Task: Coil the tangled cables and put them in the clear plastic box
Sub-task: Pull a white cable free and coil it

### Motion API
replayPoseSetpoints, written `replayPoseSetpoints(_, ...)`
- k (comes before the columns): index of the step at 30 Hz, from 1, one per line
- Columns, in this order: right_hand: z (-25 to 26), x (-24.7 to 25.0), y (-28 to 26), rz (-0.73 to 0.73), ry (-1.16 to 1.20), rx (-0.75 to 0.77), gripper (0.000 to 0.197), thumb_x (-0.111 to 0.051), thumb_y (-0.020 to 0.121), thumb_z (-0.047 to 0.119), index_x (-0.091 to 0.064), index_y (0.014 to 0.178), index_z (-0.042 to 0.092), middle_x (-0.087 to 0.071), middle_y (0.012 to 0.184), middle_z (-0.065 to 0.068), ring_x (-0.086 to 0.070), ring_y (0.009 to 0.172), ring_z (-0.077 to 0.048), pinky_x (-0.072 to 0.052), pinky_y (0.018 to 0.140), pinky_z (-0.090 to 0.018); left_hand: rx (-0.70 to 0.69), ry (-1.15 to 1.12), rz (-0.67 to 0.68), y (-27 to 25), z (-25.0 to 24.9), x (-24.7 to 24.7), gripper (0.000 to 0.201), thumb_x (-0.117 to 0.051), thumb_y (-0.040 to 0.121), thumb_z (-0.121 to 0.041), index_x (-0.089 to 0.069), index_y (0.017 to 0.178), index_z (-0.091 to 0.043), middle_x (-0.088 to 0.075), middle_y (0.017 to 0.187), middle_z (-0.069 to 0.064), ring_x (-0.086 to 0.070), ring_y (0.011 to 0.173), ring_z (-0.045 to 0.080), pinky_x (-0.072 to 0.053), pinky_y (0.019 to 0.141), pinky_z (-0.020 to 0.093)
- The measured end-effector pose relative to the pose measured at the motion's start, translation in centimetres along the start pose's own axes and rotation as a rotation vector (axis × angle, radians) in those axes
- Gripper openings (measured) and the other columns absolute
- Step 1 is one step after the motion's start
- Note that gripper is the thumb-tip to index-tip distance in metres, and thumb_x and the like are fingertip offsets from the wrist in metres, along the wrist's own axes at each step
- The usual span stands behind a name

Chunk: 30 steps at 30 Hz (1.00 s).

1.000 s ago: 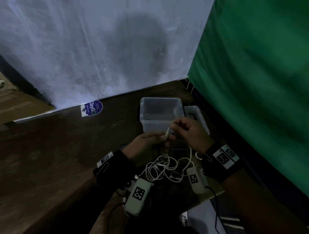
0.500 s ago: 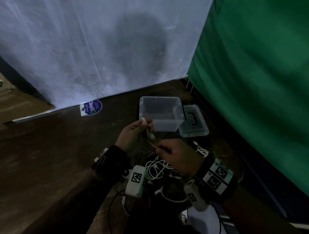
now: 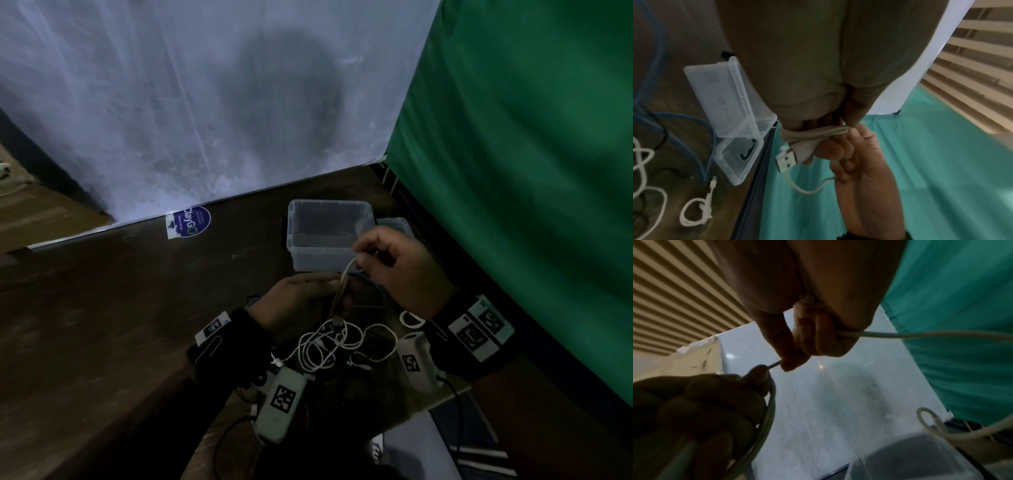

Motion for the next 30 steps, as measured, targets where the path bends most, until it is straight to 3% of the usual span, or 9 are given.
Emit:
replayPoseSetpoints(3, -1.4, -0.3, 0.2, -0.011, 0.013, -0.052, 0.008, -0.068, 0.089, 0.008, -0.065, 0.093, 0.014, -0.066, 0.085, 0.009, -0.064, 0.079, -0.004, -0.05, 0.072, -0.016, 0.008, 0.0, 0.035, -0.2, -0.4, -0.5, 0.03, -0.04, 0.098, -0.009, -0.058, 0.116, 0.008, -0.062, 0.088, 0.011, -0.057, 0.08, 0.019, -0.05, 0.074, 0.028)
replayPoseSetpoints(7, -5.3, -2.9, -0.4, 0.065, 0.257, -0.328, 0.003, -0.065, 0.092, 0.018, -0.067, 0.094, 0.019, -0.071, 0.096, -0.007, -0.068, 0.094, -0.021, -0.056, 0.086, -0.04, -0.01, -0.23, 0.12, -0.2, -1.2, -1.0, 0.03, -0.042, 0.097, -0.011, -0.053, 0.118, 0.006, -0.051, 0.091, 0.013, -0.048, 0.089, 0.024, -0.034, 0.103, 0.045)
replayPoseSetpoints(13, -4.0, -7.7, -2.9, 0.182, 0.291, -0.316, 0.024, -0.052, 0.1, 0.015, -0.068, 0.095, 0.033, -0.068, 0.077, 0.004, -0.063, 0.067, -0.007, -0.05, 0.066, -0.023, -0.12, -0.523, -0.021, 1.2, -1.9, 1.9, 0.025, -0.039, 0.099, -0.014, -0.059, 0.108, -0.002, -0.057, 0.085, 0.006, -0.059, 0.075, 0.016, -0.054, 0.078, 0.032)
replayPoseSetpoints(15, -4.3, -9.1, -3.8, 0.287, 0.239, -0.36, 0.021, -0.052, 0.101, 0.019, -0.07, 0.092, 0.022, -0.061, 0.064, 0.003, -0.055, 0.056, -0.007, -0.045, 0.059, -0.025, -0.179, -0.513, -0.15, 1.5, -1.7, 4.3, 0.025, -0.04, 0.097, -0.016, -0.057, 0.11, -0.002, -0.057, 0.083, 0.006, -0.059, 0.075, 0.016, -0.054, 0.077, 0.032)
replayPoseSetpoints(19, -4.2, -10.2, -4.9, 0.4, 0.124, -0.334, 0.027, -0.052, 0.101, 0.023, -0.071, 0.102, 0.004, -0.064, 0.07, -0.004, -0.055, 0.06, -0.015, -0.044, 0.06, -0.03, -0.262, -0.327, -0.324, 1.7, -1.5, 8.1, 0.028, -0.037, 0.101, -0.015, -0.053, 0.116, 0.002, -0.055, 0.087, 0.008, -0.057, 0.077, 0.017, -0.053, 0.074, 0.031)
replayPoseSetpoints(21, -3.4, -9.8, -4.6, 0.404, 0.067, -0.28, 0.027, -0.056, 0.099, 0.025, -0.071, 0.091, 0.004, -0.066, 0.07, -0.006, -0.058, 0.062, -0.018, -0.046, 0.06, -0.03, -0.254, 0.01, -0.427, 1.4, -1.1, 8.6, 0.027, -0.039, 0.102, -0.016, -0.062, 0.108, -0.001, -0.06, 0.086, 0.008, -0.058, 0.077, 0.019, -0.052, 0.072, 0.033)
replayPoseSetpoints(23, -2.9, -9.1, -4.1, 0.399, 0.027, -0.247, 0.024, -0.062, 0.095, 0.026, -0.069, 0.08, 0.009, -0.059, 0.06, 0.005, -0.052, 0.053, -0.006, -0.04, 0.053, -0.017, -0.255, 0.367, -0.465, 1.4, -0.8, 8.4, 0.027, -0.043, 0.102, -0.02, -0.066, 0.104, -0.008, -0.064, 0.085, 0.006, -0.057, 0.075, 0.019, -0.05, 0.071, 0.035)
replayPoseSetpoints(27, -2.4, -6.5, -3.2, 0.347, 0.09, -0.271, 0.014, -0.067, 0.09, 0.024, -0.072, 0.081, 0.015, -0.07, 0.07, -0.003, -0.064, 0.061, -0.015, -0.052, 0.058, -0.027, -0.155, 0.544, -0.331, 1.7, 0.5, 6.8, 0.026, -0.045, 0.101, -0.018, -0.069, 0.104, -0.006, -0.068, 0.088, 0.015, -0.062, 0.079, 0.017, -0.052, 0.077, 0.038)
replayPoseSetpoints(30, -3.0, -4.0, -1.8, 0.237, 0.157, -0.287, 0.007, -0.069, 0.09, 0.021, -0.073, 0.085, 0.018, -0.073, 0.079, -0.001, -0.07, 0.075, -0.012, -0.057, 0.069, -0.024, -0.028, 0.35, -0.182, 1.0, 1.7, 4.1, 0.03, -0.04, 0.102, -0.015, -0.069, 0.101, -0.008, -0.066, 0.105, 0.022, -0.06, 0.095, 0.029, -0.051, 0.085, 0.038)
Point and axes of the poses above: each hand's wrist, its own y-axis towards the middle knuckle, its own x-axis out of the back of the hand, z = x × y, the point moved 8 cm from there along y, towards the middle knuckle
